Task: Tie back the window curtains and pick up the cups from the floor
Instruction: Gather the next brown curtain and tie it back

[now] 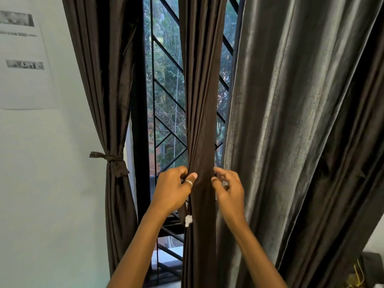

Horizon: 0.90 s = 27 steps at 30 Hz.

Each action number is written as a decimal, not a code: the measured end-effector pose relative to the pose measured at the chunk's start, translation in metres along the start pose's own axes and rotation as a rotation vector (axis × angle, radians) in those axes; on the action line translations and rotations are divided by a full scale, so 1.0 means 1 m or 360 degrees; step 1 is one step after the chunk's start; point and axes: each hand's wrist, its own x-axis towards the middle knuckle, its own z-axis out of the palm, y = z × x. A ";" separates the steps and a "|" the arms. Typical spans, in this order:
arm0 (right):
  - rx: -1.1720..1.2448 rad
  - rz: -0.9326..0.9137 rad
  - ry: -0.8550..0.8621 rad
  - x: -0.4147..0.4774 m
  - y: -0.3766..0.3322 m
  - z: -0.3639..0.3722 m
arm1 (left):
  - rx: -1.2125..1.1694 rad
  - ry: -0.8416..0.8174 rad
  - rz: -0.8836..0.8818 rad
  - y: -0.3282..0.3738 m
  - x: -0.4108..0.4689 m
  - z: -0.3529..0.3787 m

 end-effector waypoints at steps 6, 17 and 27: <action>0.0567 0.0481 -0.0523 0.041 -0.008 -0.026 | -0.0536 -0.0469 -0.0020 -0.009 -0.007 -0.019; 0.1062 0.0814 -0.1215 0.059 -0.002 -0.033 | -0.1149 -0.0792 -0.0237 -0.013 -0.018 -0.042; 0.0341 0.0442 -0.0499 0.050 -0.013 -0.023 | -0.0388 0.0014 -0.0150 -0.035 -0.002 -0.023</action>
